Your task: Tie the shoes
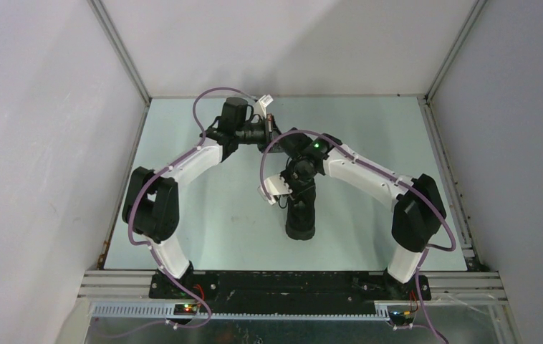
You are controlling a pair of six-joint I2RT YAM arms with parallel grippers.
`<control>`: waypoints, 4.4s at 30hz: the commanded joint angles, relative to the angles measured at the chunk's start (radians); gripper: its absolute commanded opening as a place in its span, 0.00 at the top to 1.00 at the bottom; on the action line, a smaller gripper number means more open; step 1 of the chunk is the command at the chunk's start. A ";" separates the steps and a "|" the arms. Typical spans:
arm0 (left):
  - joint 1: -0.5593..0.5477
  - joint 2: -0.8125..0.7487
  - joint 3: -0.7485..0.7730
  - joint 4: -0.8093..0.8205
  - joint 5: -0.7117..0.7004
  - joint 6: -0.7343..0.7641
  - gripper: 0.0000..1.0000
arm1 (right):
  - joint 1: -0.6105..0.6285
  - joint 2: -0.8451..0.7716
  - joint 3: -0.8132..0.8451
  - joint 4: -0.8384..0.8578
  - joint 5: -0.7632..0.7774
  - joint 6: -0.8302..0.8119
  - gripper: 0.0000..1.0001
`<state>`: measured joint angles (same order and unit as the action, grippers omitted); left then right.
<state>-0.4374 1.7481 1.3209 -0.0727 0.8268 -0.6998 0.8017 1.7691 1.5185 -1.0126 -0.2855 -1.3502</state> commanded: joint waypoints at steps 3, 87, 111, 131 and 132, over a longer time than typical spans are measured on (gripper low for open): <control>-0.001 0.002 0.051 -0.007 0.017 0.027 1.00 | -0.052 -0.018 -0.026 0.038 0.046 -0.045 1.00; 0.149 -0.310 -0.284 -0.354 -0.403 0.430 1.00 | -1.124 -0.498 -0.479 0.264 -0.350 0.471 1.00; 0.143 -0.146 -0.105 -0.436 -0.304 0.482 1.00 | -0.445 -0.234 -0.486 0.336 -0.346 0.271 0.53; 0.144 -0.193 -0.148 -0.517 -0.757 0.690 1.00 | -0.578 -0.173 -0.405 0.423 -0.377 0.510 1.00; 0.146 -0.193 -0.150 -0.521 -0.773 0.694 1.00 | -0.602 -0.207 -0.404 0.421 -0.407 0.525 1.00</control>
<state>-0.2947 1.5883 1.1736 -0.5556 0.2955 -0.1173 0.3222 1.6974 1.0748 -0.5739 -0.6106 -0.9218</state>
